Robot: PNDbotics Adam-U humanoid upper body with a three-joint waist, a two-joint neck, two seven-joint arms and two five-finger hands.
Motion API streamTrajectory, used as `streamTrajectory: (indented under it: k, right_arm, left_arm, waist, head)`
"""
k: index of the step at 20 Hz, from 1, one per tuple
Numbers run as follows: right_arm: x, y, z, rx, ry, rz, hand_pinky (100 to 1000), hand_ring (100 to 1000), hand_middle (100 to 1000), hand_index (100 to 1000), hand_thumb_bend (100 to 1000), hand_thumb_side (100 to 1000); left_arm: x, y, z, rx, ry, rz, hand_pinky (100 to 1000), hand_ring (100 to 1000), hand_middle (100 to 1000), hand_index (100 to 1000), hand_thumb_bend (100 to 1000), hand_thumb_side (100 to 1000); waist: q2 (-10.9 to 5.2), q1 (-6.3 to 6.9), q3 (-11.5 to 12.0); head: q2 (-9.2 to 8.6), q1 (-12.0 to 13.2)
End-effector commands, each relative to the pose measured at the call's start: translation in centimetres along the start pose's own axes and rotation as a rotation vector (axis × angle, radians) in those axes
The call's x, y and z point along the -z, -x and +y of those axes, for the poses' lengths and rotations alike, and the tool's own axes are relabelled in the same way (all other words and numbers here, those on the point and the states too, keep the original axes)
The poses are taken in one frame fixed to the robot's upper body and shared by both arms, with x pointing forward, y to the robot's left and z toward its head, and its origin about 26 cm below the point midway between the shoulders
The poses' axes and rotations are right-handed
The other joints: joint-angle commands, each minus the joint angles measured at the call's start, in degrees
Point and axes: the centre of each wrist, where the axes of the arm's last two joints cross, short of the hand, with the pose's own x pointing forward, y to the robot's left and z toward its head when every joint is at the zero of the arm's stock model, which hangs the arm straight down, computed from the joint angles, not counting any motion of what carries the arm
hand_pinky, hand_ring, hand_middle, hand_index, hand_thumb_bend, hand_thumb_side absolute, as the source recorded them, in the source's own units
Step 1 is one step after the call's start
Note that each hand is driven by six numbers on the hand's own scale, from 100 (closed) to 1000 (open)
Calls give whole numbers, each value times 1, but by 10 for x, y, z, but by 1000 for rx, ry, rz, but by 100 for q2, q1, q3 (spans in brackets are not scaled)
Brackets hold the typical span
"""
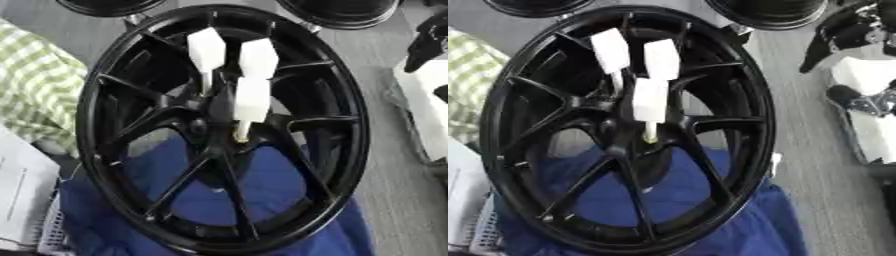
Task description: Pull the pin out of the wheel hub.
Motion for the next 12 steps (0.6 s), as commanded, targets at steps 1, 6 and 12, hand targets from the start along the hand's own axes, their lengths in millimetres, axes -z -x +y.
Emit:
streamTrajectory:
  k: [1, 6, 12]
  right_arm:
    - [3, 0, -9, 46, 23, 14, 916, 801, 706, 794, 100, 331]
    - [17, 0, -20, 121, 43, 1, 924, 812, 720, 804, 100, 330]
    - [45, 10, -21, 195, 60, -42, 932, 826, 736, 808, 100, 284]
  left_arm:
    - [2, -11, 0, 1, 5, -32, 796, 626, 522, 740, 130, 669]
    - [2, -10, -3, -12, 5, -19, 798, 625, 520, 737, 134, 672]
    - [-5, 0, 0, -17, -18, 21, 799, 625, 519, 736, 137, 675]
  waist:
    - [-147, -18, 37]
    - [-199, -63, 128]
    - [-368, -119, 144]
  head:
    - [-20, -106]
    - [12, -206]
    - [245, -188]
